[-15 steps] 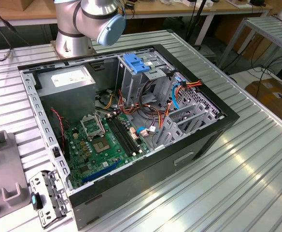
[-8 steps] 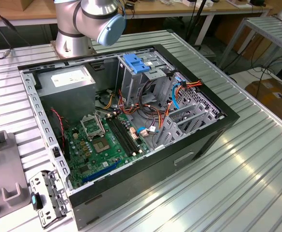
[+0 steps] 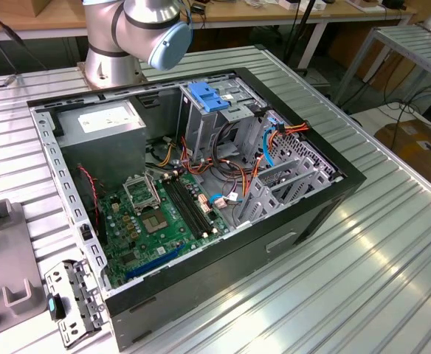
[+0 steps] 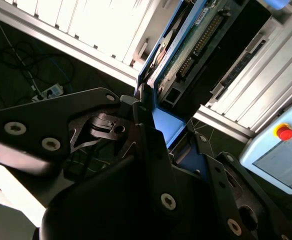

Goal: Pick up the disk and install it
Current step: 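Pick up the disk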

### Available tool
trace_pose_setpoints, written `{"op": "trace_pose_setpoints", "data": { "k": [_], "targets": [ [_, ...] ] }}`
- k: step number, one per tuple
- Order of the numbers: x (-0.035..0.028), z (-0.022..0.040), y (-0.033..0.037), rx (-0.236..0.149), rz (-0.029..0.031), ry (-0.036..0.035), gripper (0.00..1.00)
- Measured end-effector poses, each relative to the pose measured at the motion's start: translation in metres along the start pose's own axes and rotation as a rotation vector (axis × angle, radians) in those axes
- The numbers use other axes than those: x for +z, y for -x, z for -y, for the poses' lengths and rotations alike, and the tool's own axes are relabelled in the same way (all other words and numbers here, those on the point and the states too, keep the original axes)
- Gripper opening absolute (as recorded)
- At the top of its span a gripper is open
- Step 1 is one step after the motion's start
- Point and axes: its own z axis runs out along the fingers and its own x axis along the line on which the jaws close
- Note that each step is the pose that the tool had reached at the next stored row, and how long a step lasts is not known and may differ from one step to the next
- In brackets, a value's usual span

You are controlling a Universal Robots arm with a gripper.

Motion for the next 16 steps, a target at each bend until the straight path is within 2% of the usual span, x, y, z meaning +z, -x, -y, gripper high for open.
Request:
{"op": "trace_pose_setpoints", "data": {
  "k": [16],
  "targets": [
    [-0.0246,0.0000,0.0000,0.000,0.0000,0.0000,0.37]
  ]
}}
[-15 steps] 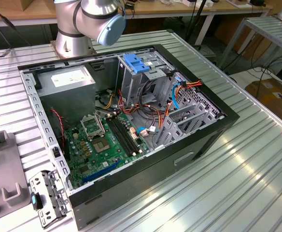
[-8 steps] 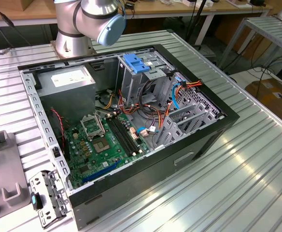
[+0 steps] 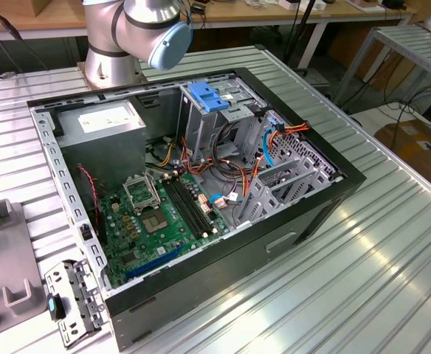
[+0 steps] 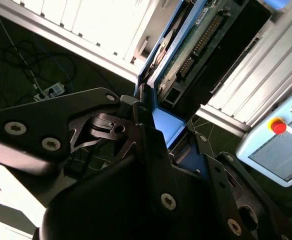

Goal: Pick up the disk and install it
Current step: 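Pick up the disk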

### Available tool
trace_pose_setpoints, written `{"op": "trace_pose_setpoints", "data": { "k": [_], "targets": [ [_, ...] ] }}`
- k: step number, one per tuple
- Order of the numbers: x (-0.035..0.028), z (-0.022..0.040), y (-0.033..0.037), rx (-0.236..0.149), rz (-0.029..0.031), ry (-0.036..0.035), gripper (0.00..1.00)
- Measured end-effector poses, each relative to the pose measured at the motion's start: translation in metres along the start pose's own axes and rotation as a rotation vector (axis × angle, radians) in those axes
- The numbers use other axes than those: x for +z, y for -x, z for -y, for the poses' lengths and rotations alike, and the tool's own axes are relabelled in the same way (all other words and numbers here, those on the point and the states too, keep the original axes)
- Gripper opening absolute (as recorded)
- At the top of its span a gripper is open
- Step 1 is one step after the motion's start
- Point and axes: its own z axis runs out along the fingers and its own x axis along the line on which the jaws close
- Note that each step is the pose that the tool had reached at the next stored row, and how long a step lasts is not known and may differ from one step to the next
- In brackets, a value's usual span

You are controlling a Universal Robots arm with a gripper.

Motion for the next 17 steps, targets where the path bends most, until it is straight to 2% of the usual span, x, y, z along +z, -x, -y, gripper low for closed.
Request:
{"op": "trace_pose_setpoints", "data": {
  "k": [9,17],
  "targets": [
    [-0.0146,0.0000,0.0000,0.000,-0.0001,0.0005,0.37],
    [-0.0157,0.0003,0.0000,0.000,0.0003,0.0006,0.37]
  ]
}}
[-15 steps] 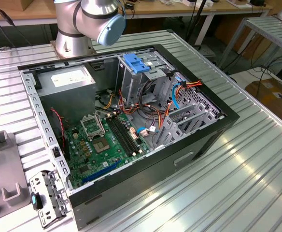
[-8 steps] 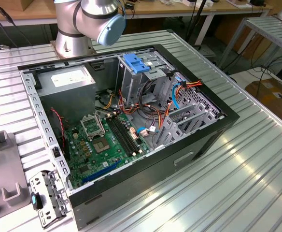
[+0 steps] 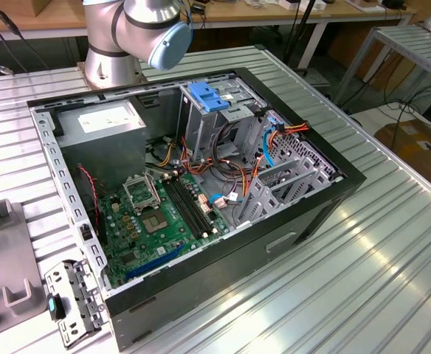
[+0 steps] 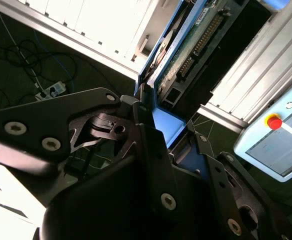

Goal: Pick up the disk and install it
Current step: 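Pick up the disk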

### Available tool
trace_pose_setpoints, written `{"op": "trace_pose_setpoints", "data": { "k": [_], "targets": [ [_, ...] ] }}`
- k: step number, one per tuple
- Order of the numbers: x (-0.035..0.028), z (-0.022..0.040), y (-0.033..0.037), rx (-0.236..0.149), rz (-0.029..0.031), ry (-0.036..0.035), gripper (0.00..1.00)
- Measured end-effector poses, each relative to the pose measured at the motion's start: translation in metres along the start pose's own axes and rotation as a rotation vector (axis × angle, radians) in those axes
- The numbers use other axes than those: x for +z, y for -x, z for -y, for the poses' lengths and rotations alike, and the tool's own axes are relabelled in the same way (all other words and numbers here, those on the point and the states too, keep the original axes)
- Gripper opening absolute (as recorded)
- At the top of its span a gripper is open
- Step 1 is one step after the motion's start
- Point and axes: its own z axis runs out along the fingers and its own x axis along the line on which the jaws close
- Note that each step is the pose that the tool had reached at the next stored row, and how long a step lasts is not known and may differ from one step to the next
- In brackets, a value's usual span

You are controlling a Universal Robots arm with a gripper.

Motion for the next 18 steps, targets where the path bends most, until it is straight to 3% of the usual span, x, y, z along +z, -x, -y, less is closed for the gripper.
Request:
{"op": "trace_pose_setpoints", "data": {
  "k": [18],
  "targets": [
    [0.0000,0.0142,0.0006,0.000,0.0000,0.0001,0.37]
  ]
}}
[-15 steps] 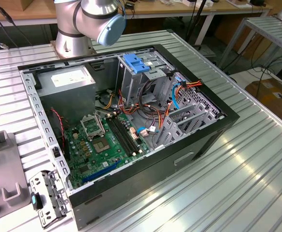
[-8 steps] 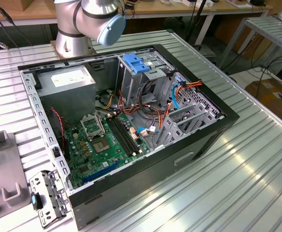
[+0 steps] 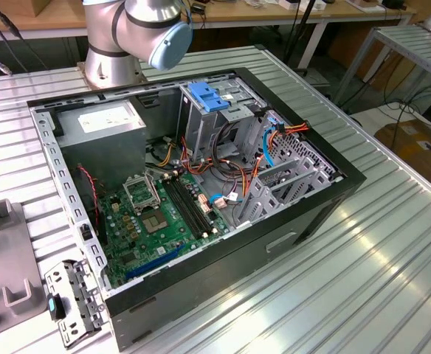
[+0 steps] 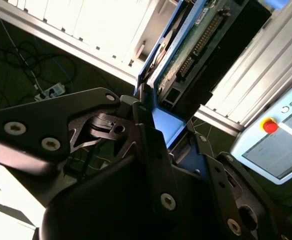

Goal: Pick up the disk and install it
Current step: 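Pick up the disk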

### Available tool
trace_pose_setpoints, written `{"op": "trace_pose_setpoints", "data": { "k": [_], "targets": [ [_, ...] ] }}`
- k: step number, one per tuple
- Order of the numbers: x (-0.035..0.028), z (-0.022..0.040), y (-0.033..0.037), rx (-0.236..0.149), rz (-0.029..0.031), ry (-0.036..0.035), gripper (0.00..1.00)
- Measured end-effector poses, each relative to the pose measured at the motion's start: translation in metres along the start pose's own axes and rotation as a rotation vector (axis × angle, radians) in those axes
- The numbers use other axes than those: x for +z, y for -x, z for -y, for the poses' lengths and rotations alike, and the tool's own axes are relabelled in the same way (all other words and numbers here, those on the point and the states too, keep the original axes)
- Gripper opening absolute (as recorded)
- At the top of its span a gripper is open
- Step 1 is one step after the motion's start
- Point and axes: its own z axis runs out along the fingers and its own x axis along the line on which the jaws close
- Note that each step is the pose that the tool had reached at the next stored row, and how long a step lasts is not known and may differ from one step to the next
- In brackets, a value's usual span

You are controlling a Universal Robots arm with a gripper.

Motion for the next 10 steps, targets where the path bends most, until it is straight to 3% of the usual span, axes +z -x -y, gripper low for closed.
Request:
{"op": "trace_pose_setpoints", "data": {
  "k": [10],
  "targets": [
    [0.0000,0.0096,0.0004,0.000,0.0000,0.0000,0.37]
  ]
}}
